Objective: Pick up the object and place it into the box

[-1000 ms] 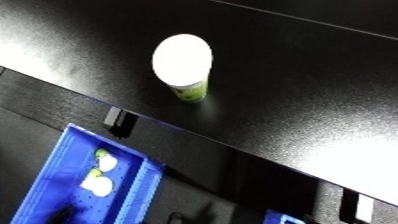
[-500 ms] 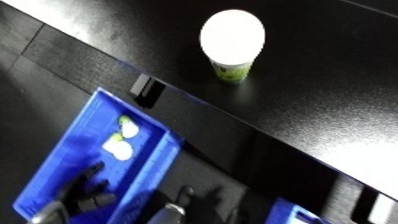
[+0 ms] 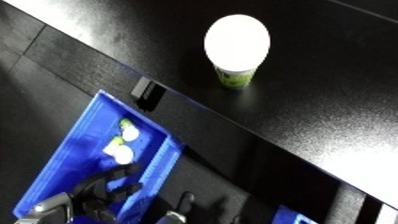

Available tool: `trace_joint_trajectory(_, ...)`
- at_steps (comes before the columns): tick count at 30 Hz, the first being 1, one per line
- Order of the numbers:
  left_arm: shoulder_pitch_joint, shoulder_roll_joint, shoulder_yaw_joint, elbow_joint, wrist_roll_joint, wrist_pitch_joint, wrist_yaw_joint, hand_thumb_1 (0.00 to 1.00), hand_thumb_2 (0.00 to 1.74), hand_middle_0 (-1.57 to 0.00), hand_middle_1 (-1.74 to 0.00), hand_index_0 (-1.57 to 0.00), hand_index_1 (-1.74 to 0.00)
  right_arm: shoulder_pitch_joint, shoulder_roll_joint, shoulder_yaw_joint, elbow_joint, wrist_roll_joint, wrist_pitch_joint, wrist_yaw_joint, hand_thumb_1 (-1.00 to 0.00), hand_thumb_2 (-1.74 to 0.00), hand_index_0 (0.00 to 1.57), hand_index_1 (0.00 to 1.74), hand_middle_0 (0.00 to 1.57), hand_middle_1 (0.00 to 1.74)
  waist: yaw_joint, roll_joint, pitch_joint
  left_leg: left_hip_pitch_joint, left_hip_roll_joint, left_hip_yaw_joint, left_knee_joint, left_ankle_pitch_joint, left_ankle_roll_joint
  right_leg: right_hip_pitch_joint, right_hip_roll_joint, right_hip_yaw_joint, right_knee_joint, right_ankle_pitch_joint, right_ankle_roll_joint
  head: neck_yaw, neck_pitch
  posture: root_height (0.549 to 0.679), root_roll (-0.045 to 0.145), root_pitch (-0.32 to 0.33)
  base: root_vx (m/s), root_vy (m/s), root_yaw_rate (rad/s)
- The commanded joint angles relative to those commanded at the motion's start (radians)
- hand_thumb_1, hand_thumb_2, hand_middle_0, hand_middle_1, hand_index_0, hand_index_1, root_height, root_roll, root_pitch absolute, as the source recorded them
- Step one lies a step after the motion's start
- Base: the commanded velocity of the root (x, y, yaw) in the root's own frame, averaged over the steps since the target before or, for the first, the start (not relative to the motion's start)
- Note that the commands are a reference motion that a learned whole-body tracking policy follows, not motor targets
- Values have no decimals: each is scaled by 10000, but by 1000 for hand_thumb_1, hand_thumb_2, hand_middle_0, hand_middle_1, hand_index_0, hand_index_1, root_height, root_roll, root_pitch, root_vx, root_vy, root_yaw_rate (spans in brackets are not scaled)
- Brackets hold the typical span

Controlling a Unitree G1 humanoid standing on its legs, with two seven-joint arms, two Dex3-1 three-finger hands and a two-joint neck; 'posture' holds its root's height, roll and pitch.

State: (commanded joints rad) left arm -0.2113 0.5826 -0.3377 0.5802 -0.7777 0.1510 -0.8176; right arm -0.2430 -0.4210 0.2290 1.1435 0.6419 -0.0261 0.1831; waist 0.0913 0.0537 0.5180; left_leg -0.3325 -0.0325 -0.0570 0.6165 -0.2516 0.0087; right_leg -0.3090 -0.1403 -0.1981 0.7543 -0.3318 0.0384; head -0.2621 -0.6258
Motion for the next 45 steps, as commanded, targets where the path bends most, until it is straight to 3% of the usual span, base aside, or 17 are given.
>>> trace_joint_trajectory(2,-115,389,-214,-1178,-590,749,-595,0,0,0,0,0,0,38,-76,46,-26,96,0,9,0,0,0,0,0,0,21,27,17,-23,-23,-22,18,-22,4,-13,-39,-23,-18,44,38,282,102,643,36,-49,-14,-2,61)
trace_joint_trajectory(3,-253,753,-335,-2556,-1379,1590,-1067,0,0,0,0,0,0,73,-129,94,-42,241,-3,3,0,0,0,0,0,0,58,46,19,-62,-54,-59,58,-58,14,-33,-78,-54,-18,79,64,564,180,643,36,-47,-7,-18,86)
trace_joint_trajectory(4,-253,753,-335,-2556,-1379,1590,-1067,0,0,0,0,0,0,73,-129,94,-42,241,-3,3,0,0,0,0,0,0,58,46,19,-62,-54,-59,58,-58,14,-33,-78,-54,-18,79,64,564,180,643,36,-47,-7,-18,86)
trace_joint_trajectory(5,-429,1013,-398,-3822,-2203,2235,-1513,0,0,0,0,0,0,83,-156,116,-12,402,4,-1,0,0,0,0,0,0,106,58,19,-99,-85,-108,110,-100,24,-45,-124,-92,-3,104,78,842,200,643,35,-47,1,-32,99)
trace_joint_trajectory(10,-818,1174,-344,-5661,-3728,2801,-1907,0,0,0,0,0,0,64,-125,106,179,632,6,43,0,0,0,0,0,0,201,39,20,-126,-135,-199,165,-152,26,-22,-179,-164,-2,132,73,1125,276,643,34,-48,9,-42,86)
trace_joint_trajectory(12,-1035,916,-55,-6561,-4859,2633,-1387,0,0,0,0,0,0,119,-11,86,290,731,1,82,0,0,0,0,0,0,269,-24,4,-106,-164,-250,136,-155,18,-11,-190,-204,4,132,56,1287,292,643,33,-48,22,-43,50)
trace_joint_trajectory(13,-1035,916,-55,-6561,-4859,2633,-1387,0,0,0,0,0,0,119,-11,86,290,731,1,82,0,0,0,0,0,0,269,-24,4,-106,-164,-250,136,-155,18,-11,-190,-204,4,132,56,1287,292,643,33,-48,22,-44,42)
trace_joint_trajectory(14,-1151,637,272,-7008,-5877,2201,-635,0,0,0,0,0,0,194,87,73,358,781,-29,129,0,0,0,0,0,0,309,-75,-21,-103,-185,-279,100,-147,16,-31,-187,-221,12,132,45,1385,209,643,32,-47,13,-43,33)
trace_joint_trajectory(17,-1366,113,902,-7325,-7248,1483,496,0,0,0,0,0,0,332,289,8,477,768,-115,235,0,0,0,0,0,0,372,-175,-70,-95,-200,-327,29,-117,-7,-66,-174,-247,35,114,24,1463,94,642,31,-45,14,-43,9)
trace_joint_trajectory(20,-1583,-505,1524,-7429,-7629,916,1220,0,0,0,0,0,0,417,494,-91,554,721,-186,332,0,0,0,0,0,0,402,-280,-94,-84,-188,-366,0,-92,-40,-92,-161,-272,90,88,0,1535,79,642,30,-45,18,-39,-10)
trace_joint_trajectory(24,-1799,-1111,2160,-7498,-7303,184,2103,0,0,0,0,0,0,459,635,-157,556,603,-209,426,0,0,0,0,0,0,365,-368,-115,-43,-148,-363,-54,-61,-75,-119,-135,-284,149,50,-28,1436,-5,641,29,-45,16,-14,-53)
trace_joint_trajectory(29,-2056,-1428,2808,-7326,-6082,-1334,3920,0,0,0,0,0,0,547,713,-168,465,476,-214,476,0,0,0,0,0,0,279,-440,-142,32,-64,-324,-133,-3,-126,-110,-107,-261,182,19,-46,1494,-88,640,29,-46,16,1,-74)
trace_joint_trajectory(31,-2106,-1427,2944,-7270,-5808,-1592,4297,0,0,0,0,0,0,563,712,-181,471,448,-225,503,0,0,0,0,0,0,264,-445,-148,38,-54,-314,-144,6,-135,-117,-103,-253,191,13,-48,1537,-93,640,29,-46,8,9,-71)
trace_joint_trajectory(32,-2204,-1369,3205,-7170,-5021,-2043,5122,0,0,0,0,0,0,588,701,-198,475,391,-241,559,0,0,0,0,0,0,231,-454,-149,44,-35,-288,-167,25,-150,-138,-95,-239,213,-1,-52,1578,-113,640,29,-45,3,15,-73)
trace_joint_trajectory(36,-2433,-1187,3425,-7122,-3400,-2520,6442,0,0,0,0,0,0,579,662,-178,461,441,-201,691,0,0,0,0,0,0,153,-451,-133,34,-26,-233,-189,52,-154,-216,-86,-195,298,-33,-55,1626,-84,640,29,-44,-1,19,-56)
trace_joint_trajectory(45,-3412,-678,2788,-6611,-610,-2458,8151,0,0,0,0,0,0,297,590,33,432,804,-35,919,0,0,0,0,0,0,-123,-465,-123,-48,46,-41,-117,43,-119,-411,-27,-29,405,-15,-25,1458,-3,639,28,-41,5,10,-74)
